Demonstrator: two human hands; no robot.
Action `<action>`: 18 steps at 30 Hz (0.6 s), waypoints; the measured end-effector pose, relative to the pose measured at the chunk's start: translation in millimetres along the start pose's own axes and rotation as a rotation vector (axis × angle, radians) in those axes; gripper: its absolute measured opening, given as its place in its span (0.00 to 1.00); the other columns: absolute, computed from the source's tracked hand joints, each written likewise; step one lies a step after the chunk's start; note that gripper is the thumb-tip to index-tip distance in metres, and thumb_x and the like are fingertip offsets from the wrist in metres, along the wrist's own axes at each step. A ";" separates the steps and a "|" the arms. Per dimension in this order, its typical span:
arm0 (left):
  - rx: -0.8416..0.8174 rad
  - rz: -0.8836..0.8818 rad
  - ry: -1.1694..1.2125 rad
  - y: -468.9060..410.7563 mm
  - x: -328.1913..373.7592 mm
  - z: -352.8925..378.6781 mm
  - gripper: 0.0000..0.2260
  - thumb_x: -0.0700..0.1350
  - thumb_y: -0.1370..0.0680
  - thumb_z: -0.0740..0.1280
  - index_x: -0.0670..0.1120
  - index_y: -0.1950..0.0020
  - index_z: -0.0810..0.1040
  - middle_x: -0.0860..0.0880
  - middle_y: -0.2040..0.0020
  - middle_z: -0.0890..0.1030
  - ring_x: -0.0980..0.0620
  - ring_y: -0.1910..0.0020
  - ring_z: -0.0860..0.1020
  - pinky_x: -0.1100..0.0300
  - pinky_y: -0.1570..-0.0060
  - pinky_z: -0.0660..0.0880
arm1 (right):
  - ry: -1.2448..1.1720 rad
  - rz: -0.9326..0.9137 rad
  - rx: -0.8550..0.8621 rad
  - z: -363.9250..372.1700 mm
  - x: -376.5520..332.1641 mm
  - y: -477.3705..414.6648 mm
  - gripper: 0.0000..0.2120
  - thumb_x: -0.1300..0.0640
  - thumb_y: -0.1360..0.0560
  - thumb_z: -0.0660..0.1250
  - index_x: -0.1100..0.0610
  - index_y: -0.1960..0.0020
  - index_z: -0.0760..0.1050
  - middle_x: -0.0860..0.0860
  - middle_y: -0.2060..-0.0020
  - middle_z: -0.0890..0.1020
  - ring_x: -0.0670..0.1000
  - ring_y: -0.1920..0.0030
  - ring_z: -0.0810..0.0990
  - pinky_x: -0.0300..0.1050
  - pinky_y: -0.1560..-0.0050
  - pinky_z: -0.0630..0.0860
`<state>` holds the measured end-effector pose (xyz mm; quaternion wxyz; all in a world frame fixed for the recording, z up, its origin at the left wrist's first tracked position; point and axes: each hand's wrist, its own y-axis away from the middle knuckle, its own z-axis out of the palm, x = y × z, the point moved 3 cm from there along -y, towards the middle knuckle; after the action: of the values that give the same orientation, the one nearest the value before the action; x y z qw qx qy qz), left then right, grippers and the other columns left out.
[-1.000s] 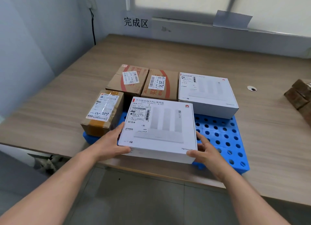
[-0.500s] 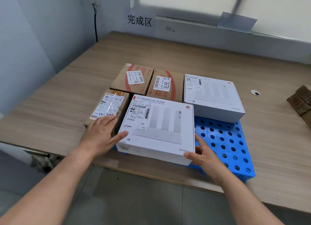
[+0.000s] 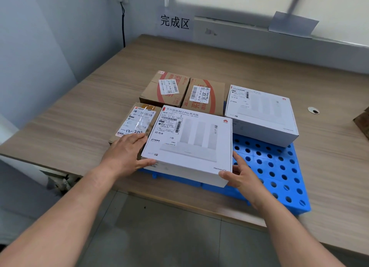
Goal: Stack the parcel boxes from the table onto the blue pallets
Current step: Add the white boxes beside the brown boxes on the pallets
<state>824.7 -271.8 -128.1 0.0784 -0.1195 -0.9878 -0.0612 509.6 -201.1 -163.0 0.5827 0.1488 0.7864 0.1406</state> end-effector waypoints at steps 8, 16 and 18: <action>-0.015 -0.006 -0.014 -0.1 2.2 -1.9 0.37 0.66 0.27 0.62 0.52 0.23 0.54 0.55 0.23 0.55 0.54 0.25 0.52 0.53 0.28 0.53 | 0.006 -0.011 -0.005 0.4 0.4 -1.4 0.38 0.54 0.25 0.70 0.39 0.24 0.51 0.49 0.40 0.78 0.52 0.43 0.79 0.54 0.41 0.77; -0.018 -0.025 -0.028 0.7 4.1 -2.0 0.37 0.66 0.26 0.61 0.51 0.23 0.55 0.55 0.23 0.55 0.53 0.25 0.52 0.52 0.28 0.53 | 0.017 -0.016 -0.046 -1.2 -0.5 -3.2 0.38 0.53 0.23 0.68 0.38 0.23 0.48 0.45 0.42 0.76 0.49 0.43 0.78 0.50 0.41 0.77; -0.015 -0.026 -0.028 0.4 4.4 -2.0 0.36 0.65 0.26 0.61 0.51 0.23 0.55 0.55 0.23 0.55 0.53 0.25 0.52 0.52 0.28 0.53 | 0.024 -0.022 -0.047 -1.5 -0.6 -3.0 0.38 0.53 0.23 0.67 0.37 0.23 0.47 0.44 0.41 0.75 0.48 0.43 0.77 0.49 0.42 0.77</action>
<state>820.9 -270.7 -125.3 0.0630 -0.1081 -0.9898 -0.0682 508.1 -204.2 -163.2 0.5783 0.1247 0.7913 0.1546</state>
